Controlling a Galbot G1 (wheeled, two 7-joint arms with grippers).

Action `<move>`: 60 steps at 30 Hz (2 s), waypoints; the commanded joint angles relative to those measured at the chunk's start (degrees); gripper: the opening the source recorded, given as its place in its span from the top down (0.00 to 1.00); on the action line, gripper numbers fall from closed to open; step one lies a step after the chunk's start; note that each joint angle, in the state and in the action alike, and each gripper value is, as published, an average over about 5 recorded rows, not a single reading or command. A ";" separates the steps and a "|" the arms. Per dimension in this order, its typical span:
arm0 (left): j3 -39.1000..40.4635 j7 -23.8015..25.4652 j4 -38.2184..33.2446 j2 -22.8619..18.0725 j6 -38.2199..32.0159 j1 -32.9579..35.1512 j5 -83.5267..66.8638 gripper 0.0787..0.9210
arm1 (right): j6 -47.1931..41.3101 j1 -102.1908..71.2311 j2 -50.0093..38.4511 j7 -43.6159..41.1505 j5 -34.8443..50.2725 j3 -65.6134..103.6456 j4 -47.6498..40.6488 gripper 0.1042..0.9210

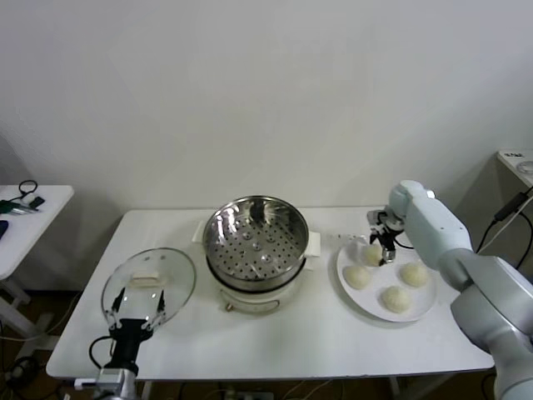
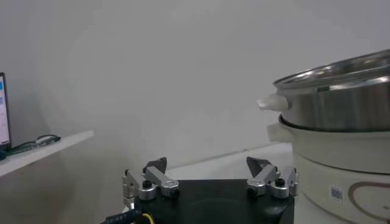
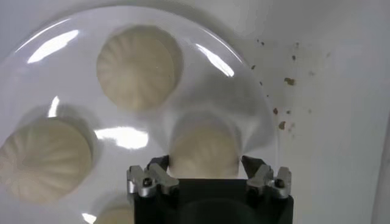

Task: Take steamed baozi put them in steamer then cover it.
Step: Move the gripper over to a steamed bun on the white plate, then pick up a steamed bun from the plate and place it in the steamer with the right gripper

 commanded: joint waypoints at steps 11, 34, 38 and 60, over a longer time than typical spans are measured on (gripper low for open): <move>0.09 -0.06 -0.26 -0.16 -0.02 0.19 0.19 0.12 | 1.86 0.43 -0.61 -1.00 0.05 0.77 1.54 0.24; 0.22 -0.15 -0.95 -0.11 -0.33 1.73 0.28 0.12 | 14.87 31.47 -4.82 -8.34 29.80 -35.66 32.94 0.26; 0.52 -0.18 -0.85 -0.27 -0.39 1.87 0.42 0.12 | 17.36 34.45 -1.02 -8.30 30.34 -37.59 36.82 0.25; 1.06 -0.22 -0.57 0.45 -0.35 1.87 0.98 0.12 | 29.64 20.63 15.55 -2.38 4.70 -33.60 35.83 0.25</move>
